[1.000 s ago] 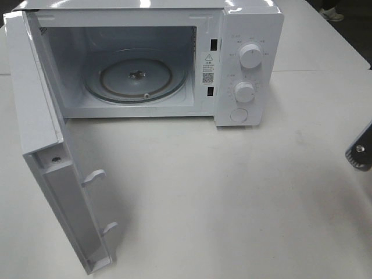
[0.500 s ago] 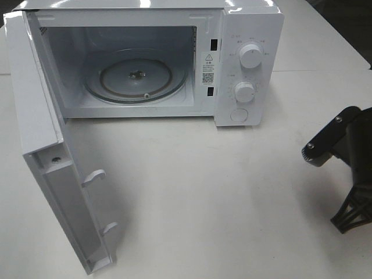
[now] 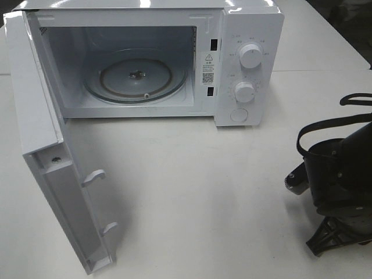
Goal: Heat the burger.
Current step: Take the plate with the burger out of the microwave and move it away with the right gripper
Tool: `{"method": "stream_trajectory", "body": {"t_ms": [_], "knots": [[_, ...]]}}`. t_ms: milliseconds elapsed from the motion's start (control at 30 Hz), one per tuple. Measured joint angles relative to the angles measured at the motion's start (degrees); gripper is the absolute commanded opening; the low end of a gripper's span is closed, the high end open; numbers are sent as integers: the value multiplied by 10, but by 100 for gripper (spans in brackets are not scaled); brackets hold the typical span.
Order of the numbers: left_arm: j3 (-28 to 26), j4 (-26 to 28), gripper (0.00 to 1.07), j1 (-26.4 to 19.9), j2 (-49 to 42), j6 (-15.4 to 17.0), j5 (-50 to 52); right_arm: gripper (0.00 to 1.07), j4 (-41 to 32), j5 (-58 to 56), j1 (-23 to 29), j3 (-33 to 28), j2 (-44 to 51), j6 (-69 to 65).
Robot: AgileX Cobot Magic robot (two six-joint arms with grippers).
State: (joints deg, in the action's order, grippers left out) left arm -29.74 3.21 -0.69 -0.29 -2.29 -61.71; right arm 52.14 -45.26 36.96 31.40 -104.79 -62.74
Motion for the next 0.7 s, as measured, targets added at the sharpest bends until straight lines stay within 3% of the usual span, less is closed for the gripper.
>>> {"method": "stream_trajectory", "body": {"t_ms": [167, 333, 433, 533, 700], "knots": [[0, 0, 100, 0, 0, 0, 0, 7, 19, 2, -14, 1, -25, -37], [0, 0, 100, 0, 0, 0, 0, 21, 30, -5, -14, 5, -27, -45], [0, 0, 100, 0, 0, 0, 0, 40, 35, -17, -14, 5, -27, -46], [0, 0, 100, 0, 0, 0, 0, 49, 25, -18, -14, 5, -25, -36], [0, 0, 100, 0, 0, 0, 0, 54, -4, -6, -14, 5, 8, -9]]}}
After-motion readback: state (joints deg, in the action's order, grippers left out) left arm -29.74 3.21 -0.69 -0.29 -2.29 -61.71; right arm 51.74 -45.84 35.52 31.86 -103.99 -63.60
